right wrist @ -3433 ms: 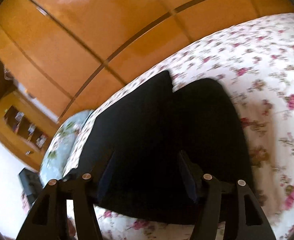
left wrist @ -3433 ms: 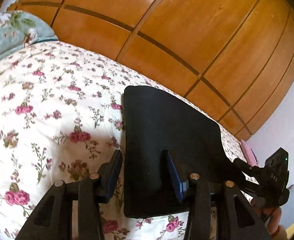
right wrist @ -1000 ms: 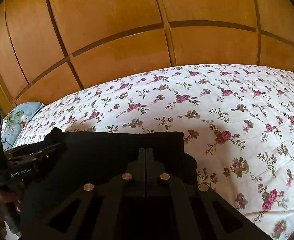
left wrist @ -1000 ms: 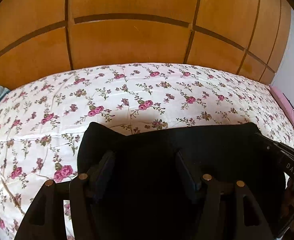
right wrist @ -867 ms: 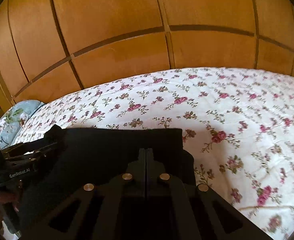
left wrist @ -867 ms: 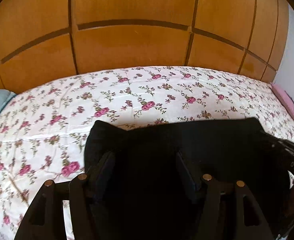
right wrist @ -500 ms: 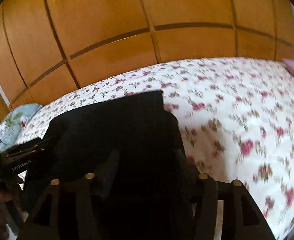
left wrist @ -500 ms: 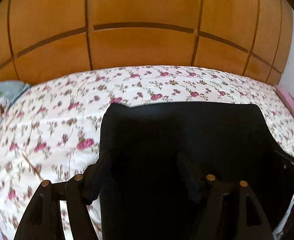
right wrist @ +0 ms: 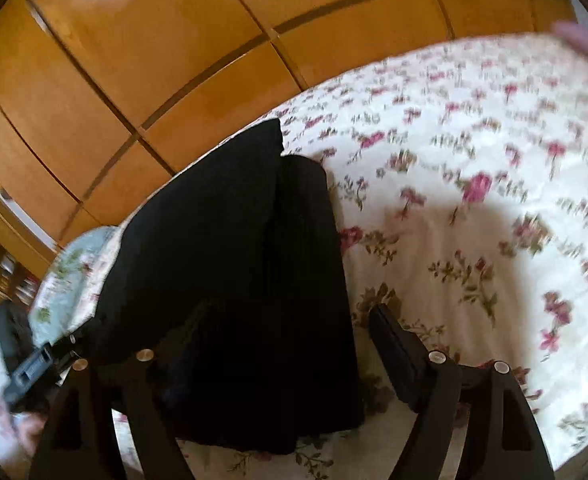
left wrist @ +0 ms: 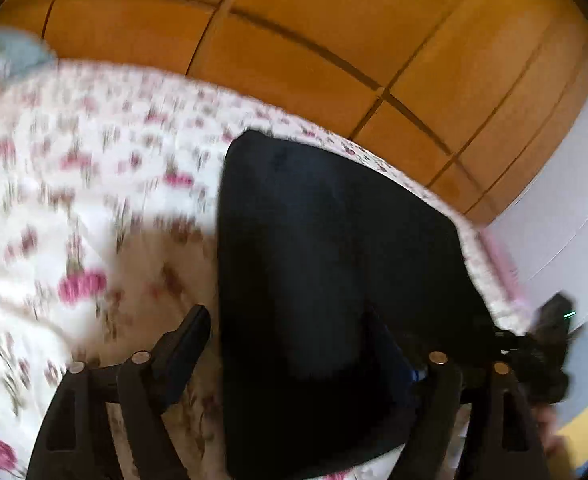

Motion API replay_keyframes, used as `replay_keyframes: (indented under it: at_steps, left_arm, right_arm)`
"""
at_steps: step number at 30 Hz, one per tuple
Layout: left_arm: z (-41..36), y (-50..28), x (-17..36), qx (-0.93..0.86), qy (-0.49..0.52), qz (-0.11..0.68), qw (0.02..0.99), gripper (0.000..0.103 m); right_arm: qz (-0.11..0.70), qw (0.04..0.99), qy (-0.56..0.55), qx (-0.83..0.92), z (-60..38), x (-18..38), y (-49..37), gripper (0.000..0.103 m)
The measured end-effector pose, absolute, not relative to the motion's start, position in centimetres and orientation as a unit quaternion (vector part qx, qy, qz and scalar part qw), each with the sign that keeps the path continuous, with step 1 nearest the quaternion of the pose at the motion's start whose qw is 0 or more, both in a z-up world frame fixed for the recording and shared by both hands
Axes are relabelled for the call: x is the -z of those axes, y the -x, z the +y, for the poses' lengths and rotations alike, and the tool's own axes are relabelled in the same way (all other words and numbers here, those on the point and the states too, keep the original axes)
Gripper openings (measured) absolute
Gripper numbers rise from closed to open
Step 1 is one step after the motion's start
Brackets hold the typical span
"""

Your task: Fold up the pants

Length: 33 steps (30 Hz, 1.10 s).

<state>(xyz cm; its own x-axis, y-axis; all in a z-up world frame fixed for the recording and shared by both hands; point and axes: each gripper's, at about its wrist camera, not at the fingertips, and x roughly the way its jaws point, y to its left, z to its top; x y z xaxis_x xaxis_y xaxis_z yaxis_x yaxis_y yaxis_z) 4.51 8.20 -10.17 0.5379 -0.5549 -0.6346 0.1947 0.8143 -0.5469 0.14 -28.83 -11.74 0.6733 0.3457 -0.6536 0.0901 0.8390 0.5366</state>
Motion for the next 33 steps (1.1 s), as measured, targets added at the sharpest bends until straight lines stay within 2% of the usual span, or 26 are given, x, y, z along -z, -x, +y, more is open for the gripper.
replay_keyframes:
  at_steps: [3,6,8,10,12,14,17,25,33]
  left_arm:
    - [9.1,-4.7,11.0,0.244,0.253,0.44,0.826,0.085]
    - [8.6,-4.9,11.2,0.27,0.254,0.444,0.816,0.085]
    - [7.9,-5.1,11.4,0.29,0.251,0.448,0.808,0.085]
    - [7.3,-5.0,11.3,0.285,0.238,0.445,0.815,0.083]
    - [6.8,-4.7,10.7,0.28,0.223,0.445,0.821,0.072]
    - [6.1,-4.0,9.0,0.268,0.188,0.427,0.843,0.056]
    - [5.6,-3.5,7.1,0.266,0.154,0.401,0.863,0.044]
    - [5.4,-4.5,3.5,0.251,0.096,0.334,0.903,0.039]
    - [5.3,-11.9,2.5,0.213,0.078,0.3,0.927,0.039]
  right_arm:
    - [0.41,0.862,-0.28,-0.098,-29.0,11.9,-0.8,0.079]
    - [0.414,0.857,-0.286,-0.115,-29.1,12.1,-1.2,0.078]
    - [0.41,0.855,-0.292,-0.123,-29.0,12.1,-1.1,0.067]
    - [0.406,0.855,-0.299,-0.123,-28.7,12.2,-1.0,0.063]
    - [0.399,0.862,-0.288,-0.121,-28.2,11.7,-0.5,0.056]
    - [0.392,0.872,-0.269,-0.118,-27.7,11.0,-0.4,0.048]
    - [0.376,0.895,-0.214,-0.108,-26.4,9.4,-0.4,0.045]
    - [0.331,0.911,-0.214,-0.12,-26.4,7.2,-3.7,0.044]
    - [0.298,0.928,-0.181,-0.13,-25.3,5.9,-12.2,0.044]
